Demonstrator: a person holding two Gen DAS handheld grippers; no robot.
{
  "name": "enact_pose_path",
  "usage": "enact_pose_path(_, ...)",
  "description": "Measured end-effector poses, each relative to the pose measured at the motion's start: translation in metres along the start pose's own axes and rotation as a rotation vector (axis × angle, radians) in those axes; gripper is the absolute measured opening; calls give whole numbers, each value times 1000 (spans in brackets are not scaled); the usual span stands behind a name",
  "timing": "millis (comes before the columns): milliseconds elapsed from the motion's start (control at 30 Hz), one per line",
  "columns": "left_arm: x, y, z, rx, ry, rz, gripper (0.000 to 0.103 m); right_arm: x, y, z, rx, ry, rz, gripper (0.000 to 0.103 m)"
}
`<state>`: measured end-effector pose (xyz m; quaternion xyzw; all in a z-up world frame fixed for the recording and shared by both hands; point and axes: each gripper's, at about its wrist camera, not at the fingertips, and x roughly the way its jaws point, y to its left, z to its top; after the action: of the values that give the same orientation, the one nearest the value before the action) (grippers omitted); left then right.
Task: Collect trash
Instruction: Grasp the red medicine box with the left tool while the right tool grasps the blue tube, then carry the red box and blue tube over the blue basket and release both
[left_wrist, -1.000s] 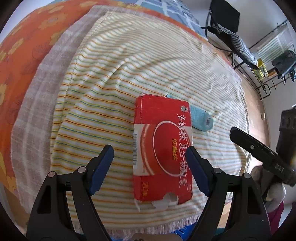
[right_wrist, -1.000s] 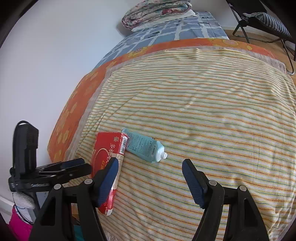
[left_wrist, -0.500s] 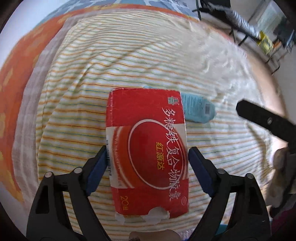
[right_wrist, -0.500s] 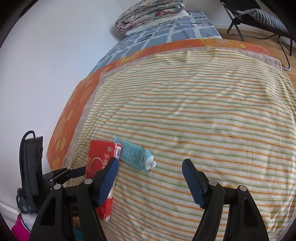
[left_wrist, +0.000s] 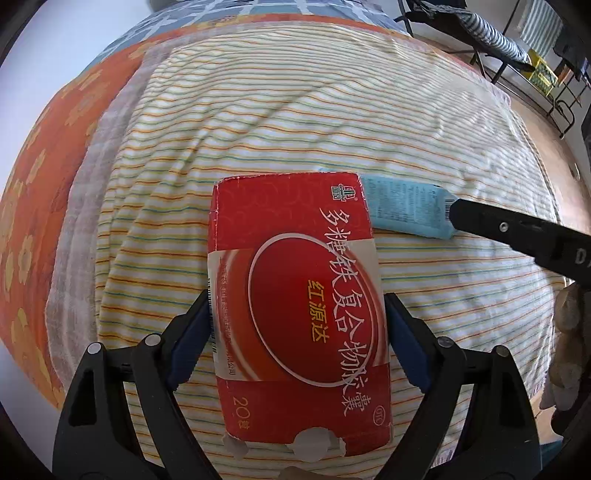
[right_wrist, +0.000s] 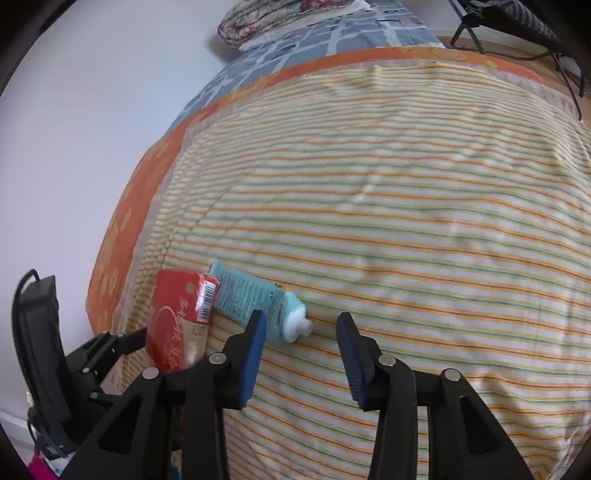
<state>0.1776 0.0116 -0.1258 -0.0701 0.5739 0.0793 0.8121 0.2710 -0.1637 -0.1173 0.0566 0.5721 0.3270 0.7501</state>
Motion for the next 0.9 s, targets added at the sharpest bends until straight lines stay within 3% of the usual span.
enact_pose_path(100, -5, 9, -3, -9, -4, -17, 90, 3, 4, -1, -6, -11, -17, 39)
enact_pose_path(233, -11, 11, -8, -8, -11, -23, 90, 7, 13, -2, -40, -26, -49, 21)
enact_pose_path(533, -35, 28, -14, -20, -49, -52, 90, -12, 42, -10, -183, -108, -155, 18)
enact_pose_path(767, -48, 19, -18, 4, -82, -58, 89, -43, 44, -16, -237, -188, -238, 18)
enact_pose_path(900, -51, 15, -21, 8, -87, -62, 89, -58, 40, -17, -222, -218, -243, 18)
